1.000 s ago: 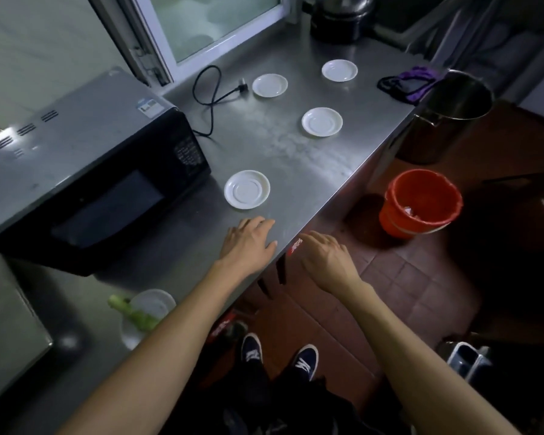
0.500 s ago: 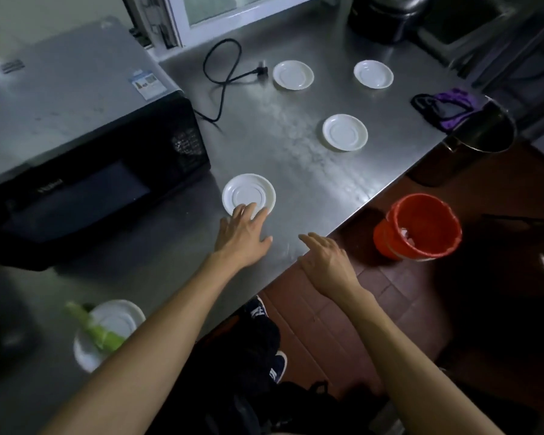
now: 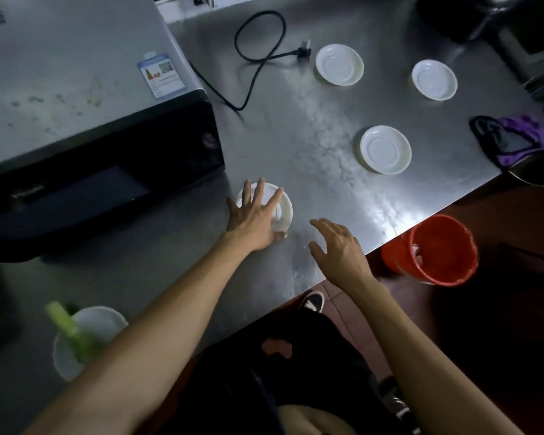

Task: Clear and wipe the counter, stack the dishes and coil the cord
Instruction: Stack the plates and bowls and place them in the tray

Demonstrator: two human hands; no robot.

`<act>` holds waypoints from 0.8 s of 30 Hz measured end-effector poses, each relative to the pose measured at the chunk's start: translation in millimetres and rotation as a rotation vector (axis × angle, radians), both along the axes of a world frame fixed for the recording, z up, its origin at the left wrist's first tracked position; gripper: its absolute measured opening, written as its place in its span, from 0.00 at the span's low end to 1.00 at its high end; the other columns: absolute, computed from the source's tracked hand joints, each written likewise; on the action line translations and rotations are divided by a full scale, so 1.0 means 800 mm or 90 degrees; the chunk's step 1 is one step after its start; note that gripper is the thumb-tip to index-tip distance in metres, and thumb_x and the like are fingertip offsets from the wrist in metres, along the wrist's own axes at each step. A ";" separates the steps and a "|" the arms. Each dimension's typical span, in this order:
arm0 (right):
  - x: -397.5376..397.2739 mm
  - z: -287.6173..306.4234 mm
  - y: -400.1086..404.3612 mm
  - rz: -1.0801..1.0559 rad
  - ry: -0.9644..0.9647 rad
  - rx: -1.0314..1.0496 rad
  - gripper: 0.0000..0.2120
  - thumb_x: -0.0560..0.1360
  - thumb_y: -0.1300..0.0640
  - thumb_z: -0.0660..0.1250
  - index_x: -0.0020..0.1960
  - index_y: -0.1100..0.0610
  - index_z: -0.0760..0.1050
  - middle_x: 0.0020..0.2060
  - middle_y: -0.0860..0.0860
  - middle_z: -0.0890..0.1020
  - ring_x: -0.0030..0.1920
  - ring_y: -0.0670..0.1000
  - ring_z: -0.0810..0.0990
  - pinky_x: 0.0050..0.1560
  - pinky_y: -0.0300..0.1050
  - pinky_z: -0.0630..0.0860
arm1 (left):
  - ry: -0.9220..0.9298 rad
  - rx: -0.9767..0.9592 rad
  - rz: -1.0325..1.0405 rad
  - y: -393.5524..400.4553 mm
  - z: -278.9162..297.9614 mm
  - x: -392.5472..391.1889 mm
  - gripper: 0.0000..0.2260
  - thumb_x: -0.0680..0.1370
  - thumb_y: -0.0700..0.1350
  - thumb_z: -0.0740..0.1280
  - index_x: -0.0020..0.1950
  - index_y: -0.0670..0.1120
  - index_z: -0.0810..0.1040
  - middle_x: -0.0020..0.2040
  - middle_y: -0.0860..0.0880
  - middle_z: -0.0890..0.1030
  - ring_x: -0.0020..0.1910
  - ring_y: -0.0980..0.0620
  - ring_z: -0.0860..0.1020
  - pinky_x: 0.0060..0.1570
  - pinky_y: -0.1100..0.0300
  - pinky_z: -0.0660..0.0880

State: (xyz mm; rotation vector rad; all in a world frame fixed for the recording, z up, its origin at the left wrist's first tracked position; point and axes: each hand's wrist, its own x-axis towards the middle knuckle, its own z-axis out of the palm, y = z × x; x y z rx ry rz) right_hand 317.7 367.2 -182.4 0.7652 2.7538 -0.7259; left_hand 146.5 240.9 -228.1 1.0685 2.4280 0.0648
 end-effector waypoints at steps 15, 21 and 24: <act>-0.084 -0.038 0.185 0.163 0.058 -0.048 0.22 0.76 0.58 0.69 0.69 0.58 0.73 0.65 0.54 0.78 0.61 0.62 0.77 0.58 0.62 0.76 | 0.029 -0.088 0.137 0.093 -0.002 0.003 0.48 0.60 0.69 0.71 0.76 0.61 0.55 0.76 0.46 0.54 0.75 0.39 0.53 0.64 0.32 0.64; -0.102 -0.047 0.265 0.156 0.067 -0.009 0.21 0.75 0.57 0.69 0.67 0.57 0.74 0.62 0.54 0.79 0.60 0.61 0.77 0.55 0.61 0.76 | 0.041 -0.064 0.165 0.159 0.010 0.003 0.46 0.61 0.68 0.71 0.75 0.60 0.56 0.76 0.46 0.55 0.75 0.39 0.54 0.64 0.33 0.64; -0.106 -0.055 0.301 0.140 0.050 0.017 0.22 0.74 0.57 0.70 0.67 0.56 0.73 0.66 0.55 0.76 0.66 0.62 0.73 0.60 0.62 0.72 | 0.041 -0.053 0.163 0.196 0.012 0.001 0.48 0.62 0.68 0.71 0.77 0.60 0.54 0.77 0.47 0.53 0.76 0.40 0.53 0.65 0.32 0.63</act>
